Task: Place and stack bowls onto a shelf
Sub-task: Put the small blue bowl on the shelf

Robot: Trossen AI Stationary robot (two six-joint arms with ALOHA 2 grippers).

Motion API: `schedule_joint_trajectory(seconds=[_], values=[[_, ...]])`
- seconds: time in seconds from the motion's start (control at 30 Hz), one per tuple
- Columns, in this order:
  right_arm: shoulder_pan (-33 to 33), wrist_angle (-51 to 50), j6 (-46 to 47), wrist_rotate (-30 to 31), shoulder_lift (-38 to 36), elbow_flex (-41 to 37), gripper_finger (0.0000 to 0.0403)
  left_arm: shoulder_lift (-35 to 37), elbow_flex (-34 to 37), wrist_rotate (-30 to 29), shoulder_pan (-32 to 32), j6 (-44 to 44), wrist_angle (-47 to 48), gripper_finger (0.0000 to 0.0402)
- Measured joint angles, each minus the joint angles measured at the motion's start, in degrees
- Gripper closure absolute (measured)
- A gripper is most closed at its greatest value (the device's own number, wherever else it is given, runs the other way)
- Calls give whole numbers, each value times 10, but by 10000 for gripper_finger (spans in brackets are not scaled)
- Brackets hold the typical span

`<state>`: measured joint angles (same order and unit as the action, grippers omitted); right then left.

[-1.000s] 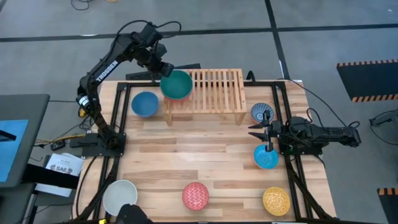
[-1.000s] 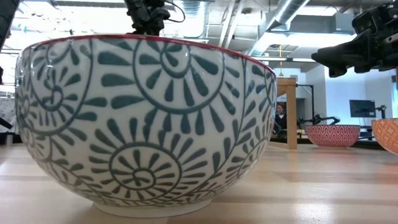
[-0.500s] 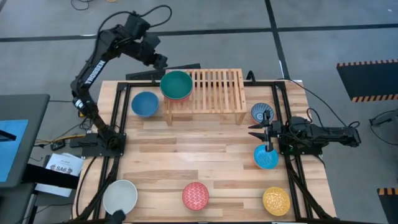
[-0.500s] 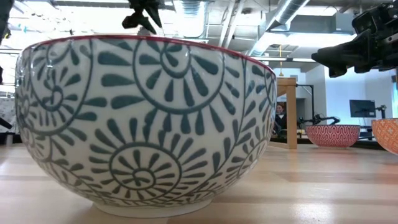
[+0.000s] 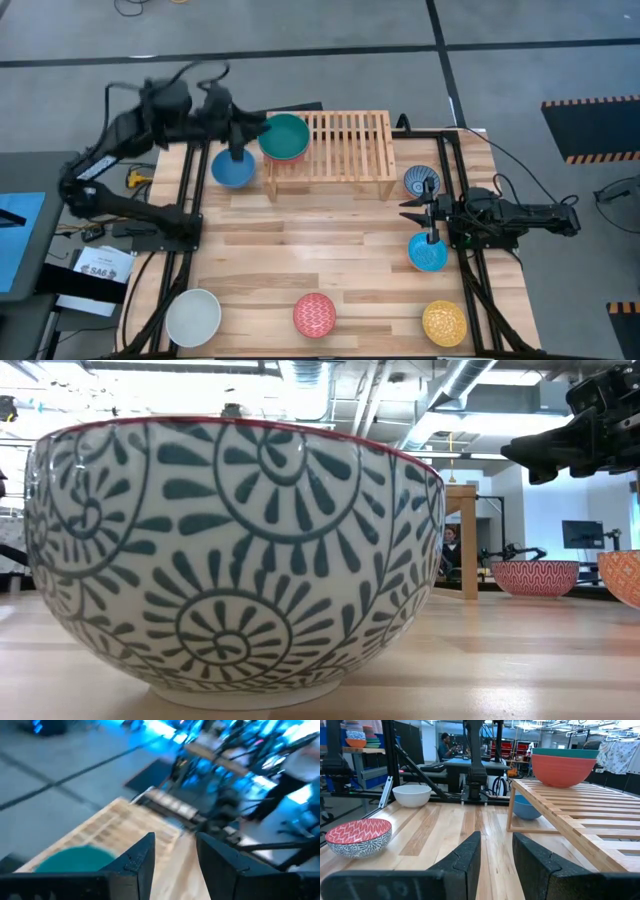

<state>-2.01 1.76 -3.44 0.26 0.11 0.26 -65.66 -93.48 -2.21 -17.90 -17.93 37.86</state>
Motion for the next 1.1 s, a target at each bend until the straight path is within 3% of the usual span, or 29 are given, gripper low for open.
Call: schedule_joint_trajectory(seconds=[0.23, 0.4, 0.8, 0.87, 0.97, 1.1], values=[[0, 0, 0, 0, 0, 0, 265, 88, 220, -29, 84, -22, -245, 274], [0, 0, 0, 0, 0, 0, 265, 111, 311, -30, 101, -17, -397, 274], [0, 21, -25, 0, 0, 0, 265, 119, 331, -30, 102, -20, -427, 274], [2, 75, 7, -9, 0, 0, 265, 121, 331, -30, 102, -20, -424, 274], [11, 221, 145, -35, 0, 1, 265, 122, 331, -29, 102, -20, -423, 274], [12, 379, 215, 23, 1, 10, 265, 122, 331, -27, 102, -4, -416, 274]])
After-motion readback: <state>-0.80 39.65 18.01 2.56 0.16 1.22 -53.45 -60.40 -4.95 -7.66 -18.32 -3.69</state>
